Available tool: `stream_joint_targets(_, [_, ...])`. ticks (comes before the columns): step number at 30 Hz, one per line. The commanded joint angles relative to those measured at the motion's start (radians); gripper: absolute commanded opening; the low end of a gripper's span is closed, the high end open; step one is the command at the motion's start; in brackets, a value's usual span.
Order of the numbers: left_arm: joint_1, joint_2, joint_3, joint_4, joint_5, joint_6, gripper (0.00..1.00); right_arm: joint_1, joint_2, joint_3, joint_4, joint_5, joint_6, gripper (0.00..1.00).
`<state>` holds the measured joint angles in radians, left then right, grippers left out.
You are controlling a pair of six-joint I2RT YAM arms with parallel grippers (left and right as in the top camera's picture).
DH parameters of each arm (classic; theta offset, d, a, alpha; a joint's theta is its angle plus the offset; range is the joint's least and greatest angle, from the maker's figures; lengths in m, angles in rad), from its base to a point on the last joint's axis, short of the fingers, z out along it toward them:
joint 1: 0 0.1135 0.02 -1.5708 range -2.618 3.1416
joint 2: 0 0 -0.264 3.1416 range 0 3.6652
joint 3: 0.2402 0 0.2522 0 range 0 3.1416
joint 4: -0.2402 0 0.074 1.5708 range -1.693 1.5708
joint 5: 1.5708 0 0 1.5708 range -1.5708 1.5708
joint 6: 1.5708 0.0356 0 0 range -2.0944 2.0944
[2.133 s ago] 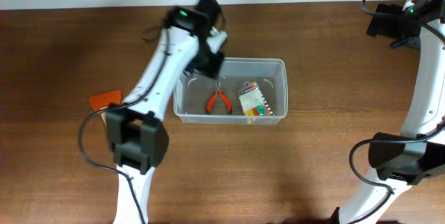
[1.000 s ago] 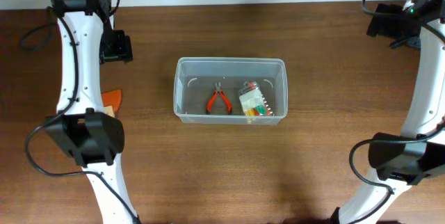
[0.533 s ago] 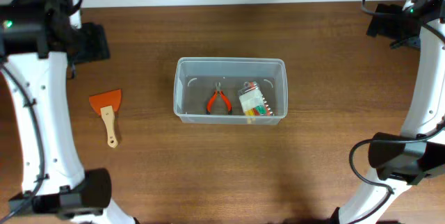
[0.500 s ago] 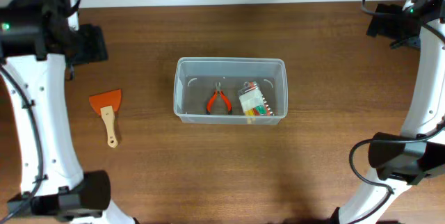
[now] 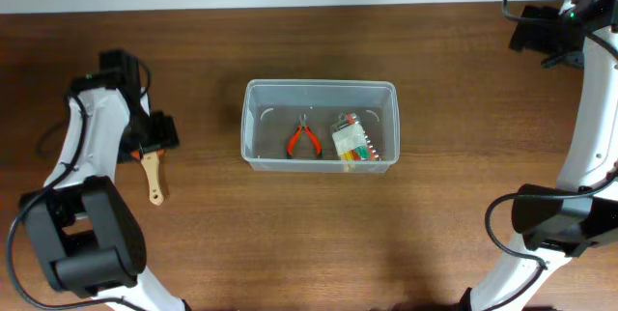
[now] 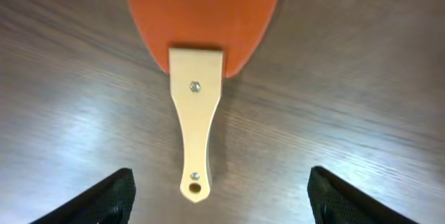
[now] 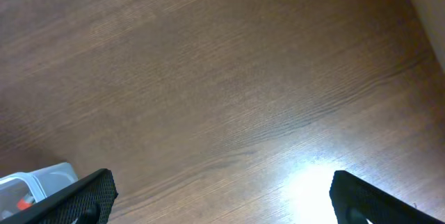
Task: Pack container
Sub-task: 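Lower the left gripper and grasp the orange scraper's wooden handle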
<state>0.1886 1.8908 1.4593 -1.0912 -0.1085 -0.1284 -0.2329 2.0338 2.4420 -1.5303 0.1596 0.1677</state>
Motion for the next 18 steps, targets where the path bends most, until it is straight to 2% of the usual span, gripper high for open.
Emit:
stream_joint_targets(1, [0.023,-0.021,-0.089,0.043,0.022,0.014,0.81,0.003,-0.017,0.004,0.001,0.002,-0.006,0.99])
stream_joint_targets(10, [0.064,-0.021,-0.262,0.159,0.024,0.045,0.81,0.003,-0.017,0.004,0.001,0.002,-0.006,0.99])
stream_joint_targets(18, [0.064,-0.021,-0.316,0.240,0.042,0.047,0.81,0.003,-0.017,0.004,0.001,0.002,-0.006,0.99])
